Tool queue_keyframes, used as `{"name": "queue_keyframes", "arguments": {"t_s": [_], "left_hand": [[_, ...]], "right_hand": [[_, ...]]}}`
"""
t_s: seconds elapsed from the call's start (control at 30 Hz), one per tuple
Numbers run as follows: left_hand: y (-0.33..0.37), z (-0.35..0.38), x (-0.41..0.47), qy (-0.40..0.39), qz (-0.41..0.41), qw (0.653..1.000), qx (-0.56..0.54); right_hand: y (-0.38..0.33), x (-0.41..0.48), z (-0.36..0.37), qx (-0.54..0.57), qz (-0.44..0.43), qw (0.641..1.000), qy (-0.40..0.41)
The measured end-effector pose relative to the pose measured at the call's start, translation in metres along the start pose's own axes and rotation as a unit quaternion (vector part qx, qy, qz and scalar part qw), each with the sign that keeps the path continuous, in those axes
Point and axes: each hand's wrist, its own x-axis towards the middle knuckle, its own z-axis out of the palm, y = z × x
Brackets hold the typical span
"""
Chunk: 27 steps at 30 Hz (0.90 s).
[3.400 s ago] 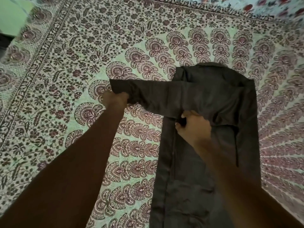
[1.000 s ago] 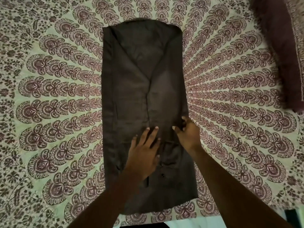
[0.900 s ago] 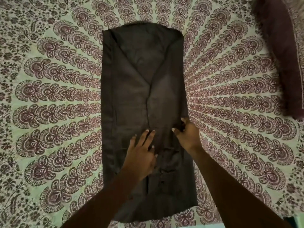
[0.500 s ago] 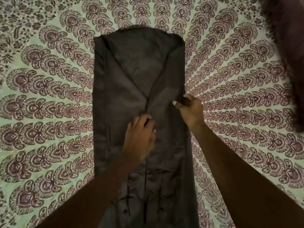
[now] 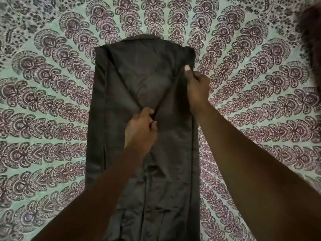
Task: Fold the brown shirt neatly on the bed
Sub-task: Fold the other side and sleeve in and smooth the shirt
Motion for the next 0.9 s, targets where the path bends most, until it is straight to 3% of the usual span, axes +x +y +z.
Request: {"name": "queue_keyframes", "arguments": {"t_s": [0.13,0.23,0.4,0.5,0.9], "left_hand": [[0.005,-0.001,-0.004,0.038,-0.016,0.999,0.023],[0.013,0.005,0.008,0.069,0.033,0.997,0.006],[0.039,0.018,0.063,0.003,0.028,0.996,-0.085],[0.045,0.025,0.078,0.001,0.007,0.997,-0.078],[0.027,0.018,0.072,0.057,0.048,0.995,-0.072]], "right_hand": [[-0.009,0.02,0.008,-0.032,-0.012,0.999,0.03],[-0.015,0.035,0.009,-0.069,-0.018,0.996,0.054],[-0.03,0.059,0.004,-0.193,-0.001,0.981,0.03],[-0.044,0.074,0.007,-0.253,0.001,0.967,0.019],[-0.053,0.126,0.021,-0.196,0.08,0.977,0.033]]}}
